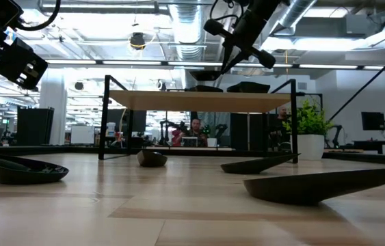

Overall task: Pick & Place Mini shaped plates
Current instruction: Stack the black leaf shaped plate on the black leaf shaped plate on the shelf, then put the black drop shaped plate on the shelf

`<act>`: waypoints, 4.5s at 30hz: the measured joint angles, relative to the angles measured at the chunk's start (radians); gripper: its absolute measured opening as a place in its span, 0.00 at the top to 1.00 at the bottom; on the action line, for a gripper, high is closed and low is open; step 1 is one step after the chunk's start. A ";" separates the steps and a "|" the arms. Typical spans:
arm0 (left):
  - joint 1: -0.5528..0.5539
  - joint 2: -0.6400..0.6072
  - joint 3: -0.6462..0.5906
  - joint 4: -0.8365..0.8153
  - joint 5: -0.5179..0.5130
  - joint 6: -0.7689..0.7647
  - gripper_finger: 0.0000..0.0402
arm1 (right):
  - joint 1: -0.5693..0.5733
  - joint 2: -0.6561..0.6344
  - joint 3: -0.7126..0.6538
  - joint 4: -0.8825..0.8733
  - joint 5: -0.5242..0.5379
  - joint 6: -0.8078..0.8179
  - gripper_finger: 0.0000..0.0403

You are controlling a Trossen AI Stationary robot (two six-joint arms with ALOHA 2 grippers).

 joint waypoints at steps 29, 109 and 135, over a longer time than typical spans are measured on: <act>0.000 0.000 0.000 0.000 0.000 0.000 0.51 | -0.015 0.033 0.000 0.026 -0.041 -0.030 0.84; 0.000 0.000 0.000 0.023 0.000 0.000 0.51 | 0.978 -0.281 -0.044 -0.397 0.039 -0.708 0.84; 0.000 0.000 0.000 0.101 0.000 0.000 0.51 | 0.987 0.181 -0.070 -0.073 -0.099 -0.285 0.84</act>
